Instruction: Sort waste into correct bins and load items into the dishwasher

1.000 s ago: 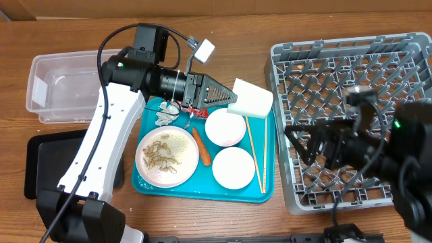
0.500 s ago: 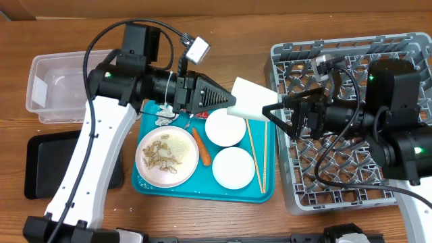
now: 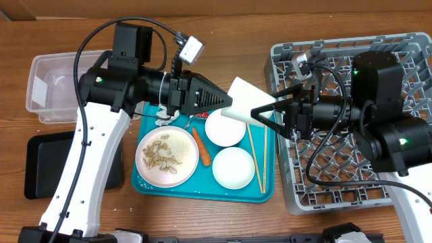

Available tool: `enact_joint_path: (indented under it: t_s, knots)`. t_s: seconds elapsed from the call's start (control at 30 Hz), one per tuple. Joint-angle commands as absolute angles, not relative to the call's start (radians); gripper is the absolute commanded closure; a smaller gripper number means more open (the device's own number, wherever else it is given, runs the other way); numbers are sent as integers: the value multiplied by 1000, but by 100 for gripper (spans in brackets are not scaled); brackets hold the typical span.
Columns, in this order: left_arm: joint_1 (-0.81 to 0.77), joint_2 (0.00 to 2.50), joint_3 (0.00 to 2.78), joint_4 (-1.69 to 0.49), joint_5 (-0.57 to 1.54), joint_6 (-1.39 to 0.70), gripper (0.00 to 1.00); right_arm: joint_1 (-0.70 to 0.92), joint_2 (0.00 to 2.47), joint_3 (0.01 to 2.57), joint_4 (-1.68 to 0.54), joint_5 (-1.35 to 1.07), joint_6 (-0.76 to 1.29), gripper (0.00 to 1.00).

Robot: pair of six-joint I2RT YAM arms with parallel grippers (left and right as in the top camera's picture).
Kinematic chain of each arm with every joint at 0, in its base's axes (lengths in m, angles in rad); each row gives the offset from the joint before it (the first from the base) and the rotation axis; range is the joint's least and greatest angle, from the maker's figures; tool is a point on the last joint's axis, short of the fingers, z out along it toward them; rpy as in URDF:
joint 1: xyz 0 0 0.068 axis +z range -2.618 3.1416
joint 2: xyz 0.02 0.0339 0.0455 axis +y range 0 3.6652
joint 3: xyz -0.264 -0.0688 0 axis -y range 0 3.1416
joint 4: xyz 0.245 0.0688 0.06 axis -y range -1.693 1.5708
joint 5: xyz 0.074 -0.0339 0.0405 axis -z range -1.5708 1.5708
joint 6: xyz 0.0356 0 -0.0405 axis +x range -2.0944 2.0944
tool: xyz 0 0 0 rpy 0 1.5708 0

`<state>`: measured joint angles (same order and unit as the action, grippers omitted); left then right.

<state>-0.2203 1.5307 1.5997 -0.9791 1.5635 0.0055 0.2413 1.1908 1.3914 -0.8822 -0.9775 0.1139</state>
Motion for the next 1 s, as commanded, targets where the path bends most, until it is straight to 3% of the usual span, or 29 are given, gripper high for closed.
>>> enact_joint_path:
  t_s: [0.0, 0.03, 0.1, 0.13, 0.23, 0.53, 0.83, 0.97]
  knots:
    - [-236, 1520, 1620, -971, 1580, -1, 96, 278, 1185, 1408, -884, -947, 104, 42]
    - [-236, 1520, 1620, -970, 1580, -1, 89, 278, 1182, 1409, -887, -937, 104, 43]
    - [-236, 1520, 1620, -969, 1580, -2, 36, 278, 1170, 1409, -888, -906, 104, 45]
    - [-236, 1520, 1620, -964, 1580, -7, 0, 278, 1159, 1409, -890, -879, 105, 45]
    - [-224, 1520, 1620, -926, 1575, -25, 0, 262, 1098, 1409, -916, -670, 205, 50]
    - [-187, 1496, 1620, -827, 1491, -135, 0, 70, 951, 1409, -1221, -322, 346, 48]
    - [-189, 1271, 1620, -1023, 451, -297, 0, -63, 1015, 1401, -1672, -54, 449, 48]
    - [-189, 1217, 1620, -1108, 247, -299, 0, -63, 1063, 1333, -1686, -16, 447, 47]
